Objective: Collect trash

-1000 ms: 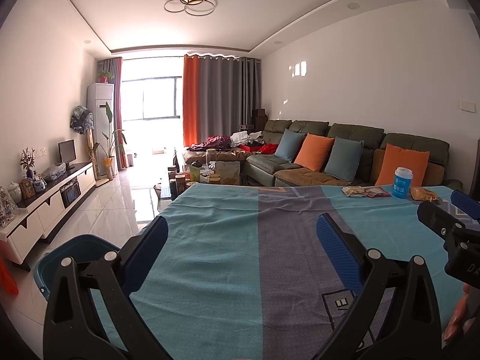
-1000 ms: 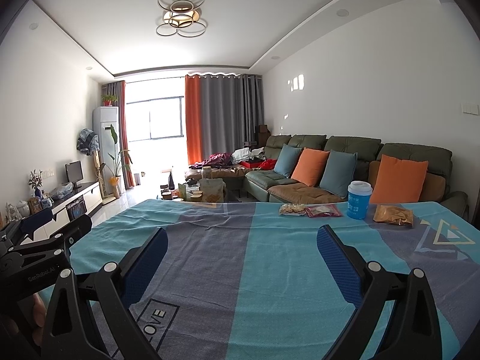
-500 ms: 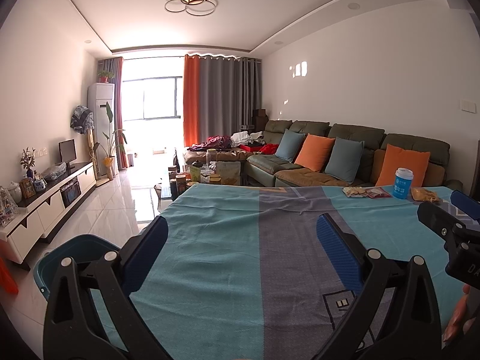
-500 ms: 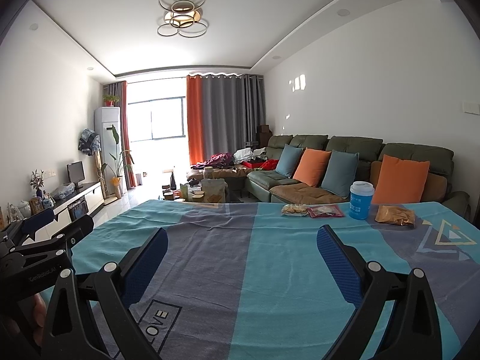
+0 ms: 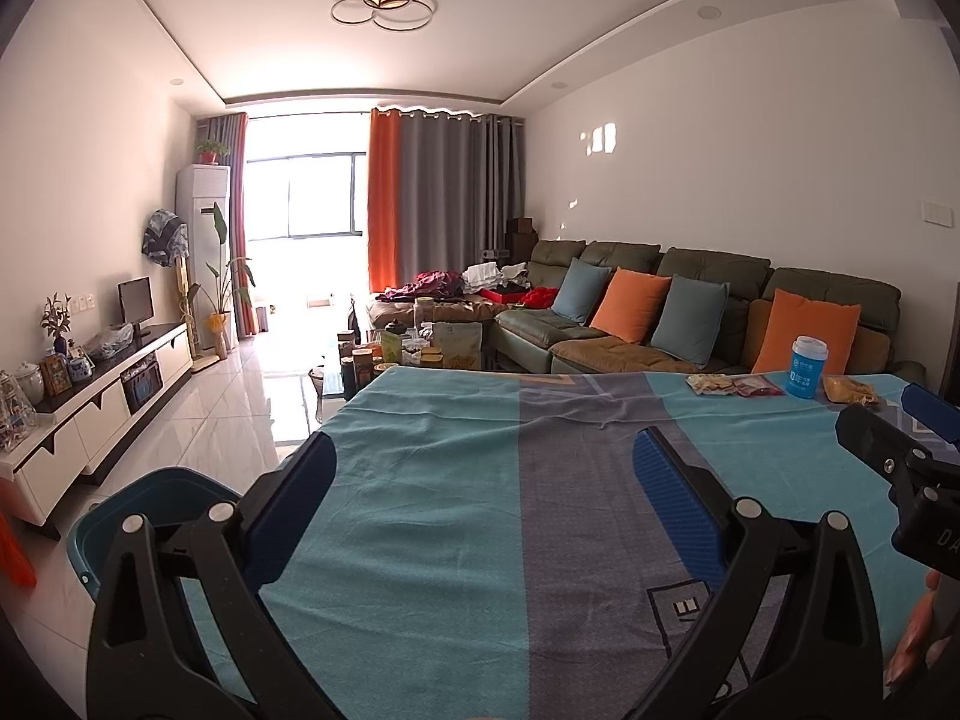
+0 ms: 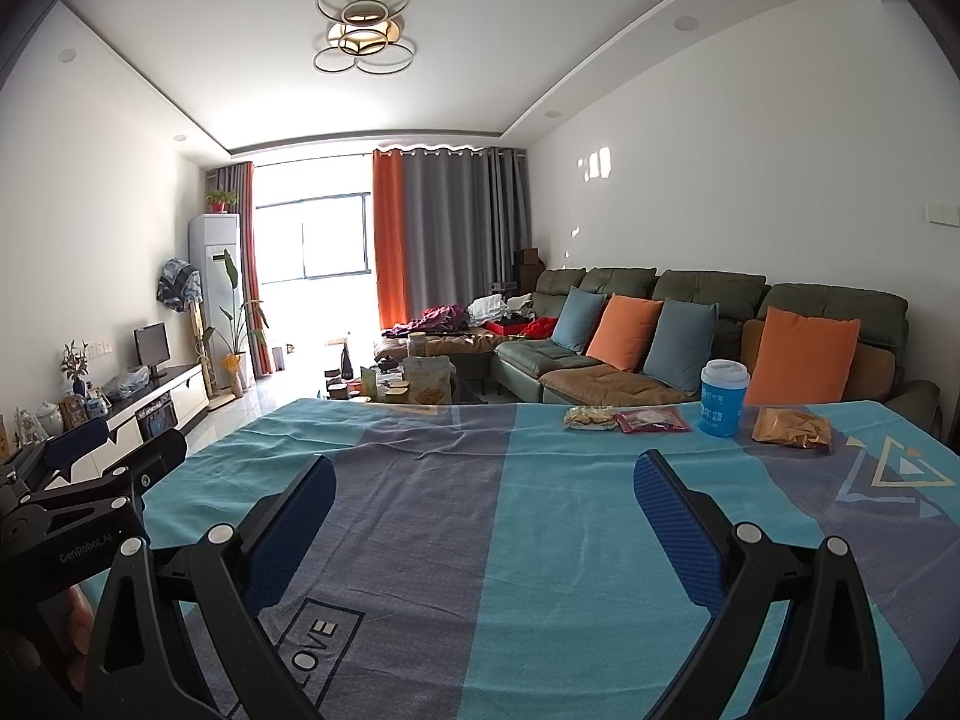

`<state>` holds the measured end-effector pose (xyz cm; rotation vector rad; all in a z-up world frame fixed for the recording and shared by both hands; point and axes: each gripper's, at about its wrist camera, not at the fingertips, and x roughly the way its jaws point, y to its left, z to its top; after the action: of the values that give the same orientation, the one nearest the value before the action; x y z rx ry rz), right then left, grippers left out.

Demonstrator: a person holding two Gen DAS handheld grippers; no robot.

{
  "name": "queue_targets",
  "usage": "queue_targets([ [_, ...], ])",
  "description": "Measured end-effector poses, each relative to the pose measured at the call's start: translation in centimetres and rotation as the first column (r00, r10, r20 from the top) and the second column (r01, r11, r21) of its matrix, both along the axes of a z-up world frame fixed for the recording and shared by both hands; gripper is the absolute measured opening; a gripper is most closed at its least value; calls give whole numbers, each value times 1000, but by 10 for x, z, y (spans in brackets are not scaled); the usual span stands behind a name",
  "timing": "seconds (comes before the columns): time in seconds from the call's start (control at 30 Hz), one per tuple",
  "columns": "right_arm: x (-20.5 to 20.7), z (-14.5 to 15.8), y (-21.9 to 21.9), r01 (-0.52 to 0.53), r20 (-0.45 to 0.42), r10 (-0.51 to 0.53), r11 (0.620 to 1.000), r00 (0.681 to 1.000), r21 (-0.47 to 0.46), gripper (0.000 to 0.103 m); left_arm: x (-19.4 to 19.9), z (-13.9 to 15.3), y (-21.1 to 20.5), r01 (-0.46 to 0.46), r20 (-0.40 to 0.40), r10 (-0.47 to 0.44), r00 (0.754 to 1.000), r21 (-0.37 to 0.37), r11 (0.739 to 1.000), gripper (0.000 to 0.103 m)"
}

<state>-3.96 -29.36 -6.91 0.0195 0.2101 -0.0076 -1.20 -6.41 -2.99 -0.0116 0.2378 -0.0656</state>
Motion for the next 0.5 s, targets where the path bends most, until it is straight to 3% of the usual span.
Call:
queue_targets([
  [0.5, 0, 0, 2, 1, -1, -1, 1000, 1000, 2, 96, 3, -2, -1, 1, -8, -1, 1000, -1, 1000, 97],
])
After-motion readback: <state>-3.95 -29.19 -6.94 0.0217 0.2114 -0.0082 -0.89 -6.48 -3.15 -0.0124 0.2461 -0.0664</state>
